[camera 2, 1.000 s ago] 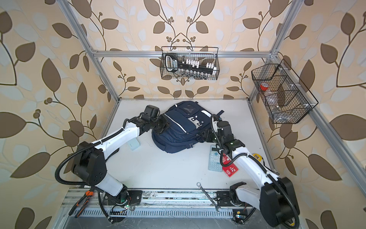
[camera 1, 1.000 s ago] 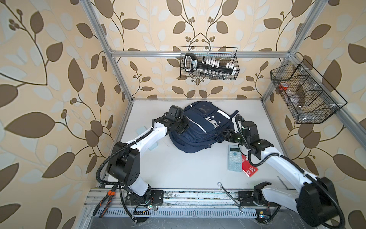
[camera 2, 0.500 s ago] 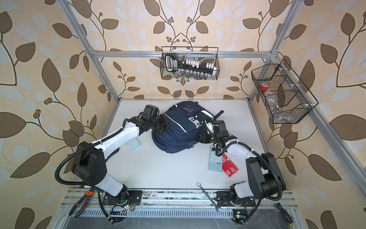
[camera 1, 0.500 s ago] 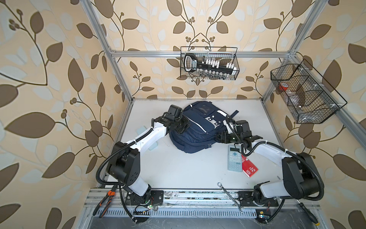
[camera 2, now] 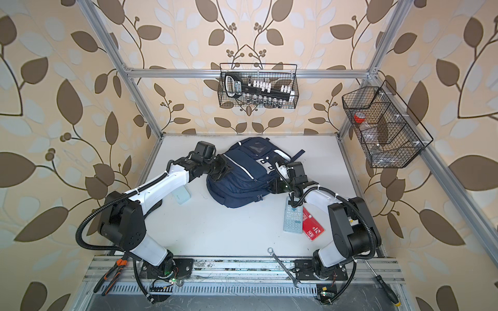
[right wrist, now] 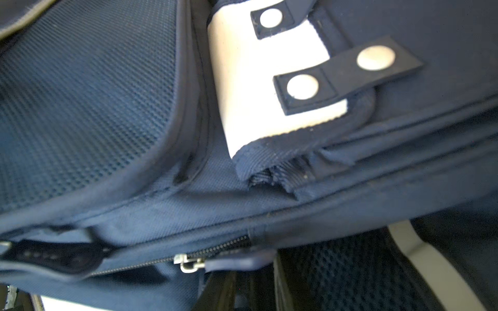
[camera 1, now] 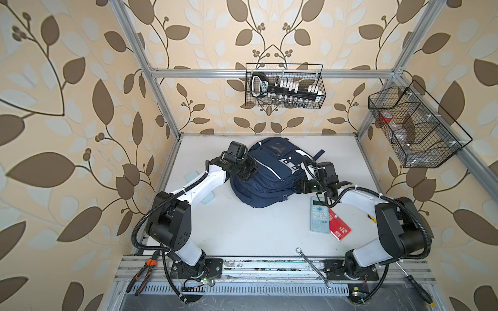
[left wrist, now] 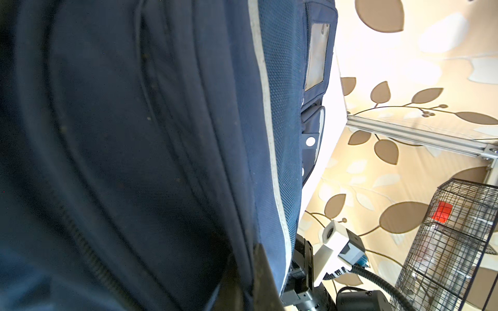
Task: Pack the student bag
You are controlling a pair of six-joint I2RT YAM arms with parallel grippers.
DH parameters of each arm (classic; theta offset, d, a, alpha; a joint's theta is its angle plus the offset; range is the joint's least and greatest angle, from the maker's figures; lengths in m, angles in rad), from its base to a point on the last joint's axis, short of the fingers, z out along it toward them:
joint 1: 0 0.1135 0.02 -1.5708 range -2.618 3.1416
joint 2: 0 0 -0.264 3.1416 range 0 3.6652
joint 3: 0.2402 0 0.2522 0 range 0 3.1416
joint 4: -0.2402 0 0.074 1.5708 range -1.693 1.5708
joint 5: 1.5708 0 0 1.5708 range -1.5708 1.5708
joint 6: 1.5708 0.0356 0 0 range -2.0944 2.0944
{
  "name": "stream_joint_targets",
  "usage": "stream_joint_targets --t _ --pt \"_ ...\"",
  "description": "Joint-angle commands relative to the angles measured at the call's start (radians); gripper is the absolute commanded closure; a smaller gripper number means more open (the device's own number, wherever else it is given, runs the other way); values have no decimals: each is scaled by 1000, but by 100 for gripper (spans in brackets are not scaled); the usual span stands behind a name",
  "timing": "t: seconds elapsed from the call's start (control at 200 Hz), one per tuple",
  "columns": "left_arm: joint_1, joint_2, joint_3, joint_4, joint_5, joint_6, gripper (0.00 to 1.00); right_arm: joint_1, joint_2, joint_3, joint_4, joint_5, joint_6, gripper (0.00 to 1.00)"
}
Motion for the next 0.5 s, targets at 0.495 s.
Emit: stream_joint_targets --t 0.495 --pt "58 30 136 21 106 34 100 37 39 88 -42 18 -82 40"
